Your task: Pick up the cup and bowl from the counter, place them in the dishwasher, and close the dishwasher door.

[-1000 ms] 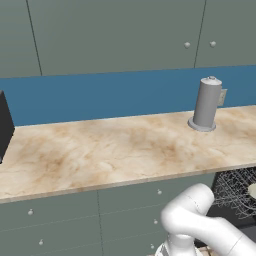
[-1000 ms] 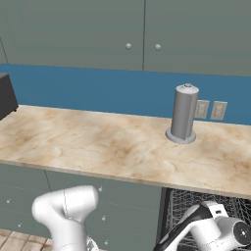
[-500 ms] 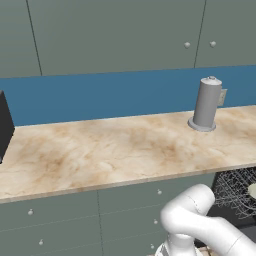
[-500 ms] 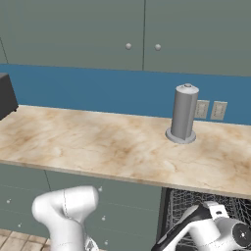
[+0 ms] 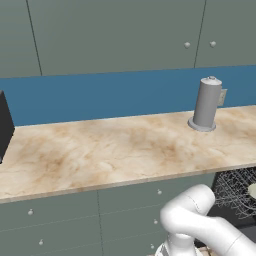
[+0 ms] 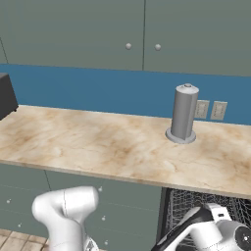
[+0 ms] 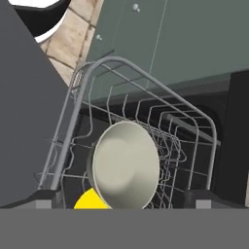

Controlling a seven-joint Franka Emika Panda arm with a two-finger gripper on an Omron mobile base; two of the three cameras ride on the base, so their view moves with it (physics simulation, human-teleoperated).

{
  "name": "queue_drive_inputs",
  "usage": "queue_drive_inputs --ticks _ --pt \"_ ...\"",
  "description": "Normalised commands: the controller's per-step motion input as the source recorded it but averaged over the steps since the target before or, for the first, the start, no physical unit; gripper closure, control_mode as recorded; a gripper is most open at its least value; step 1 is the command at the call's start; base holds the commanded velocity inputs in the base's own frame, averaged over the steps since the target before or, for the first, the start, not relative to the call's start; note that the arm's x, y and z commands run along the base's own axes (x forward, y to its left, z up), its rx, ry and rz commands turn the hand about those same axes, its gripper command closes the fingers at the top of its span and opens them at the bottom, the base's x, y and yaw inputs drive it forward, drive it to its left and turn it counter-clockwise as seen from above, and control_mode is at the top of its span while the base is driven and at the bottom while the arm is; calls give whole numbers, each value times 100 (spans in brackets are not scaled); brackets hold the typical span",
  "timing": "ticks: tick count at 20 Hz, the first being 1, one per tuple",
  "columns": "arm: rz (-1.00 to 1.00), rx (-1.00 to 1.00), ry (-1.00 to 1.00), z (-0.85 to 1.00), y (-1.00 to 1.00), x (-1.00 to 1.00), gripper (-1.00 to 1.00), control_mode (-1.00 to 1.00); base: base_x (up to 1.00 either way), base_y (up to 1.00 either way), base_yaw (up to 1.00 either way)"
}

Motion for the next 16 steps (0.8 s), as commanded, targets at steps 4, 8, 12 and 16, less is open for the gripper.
queue_drive_inputs --ticks 4,8,12,16 --pt "-3 0 0 28 -11 -26 -100 -100 0 0 0" --pt "-1 0 0 20 -1 -20 -100 -100 0 0 0" --pt "-18 2 0 2 0 -27 -100 -100 0 0 0" --pt "-37 10 0 14 0 -34 -100 -100 0 0 0"
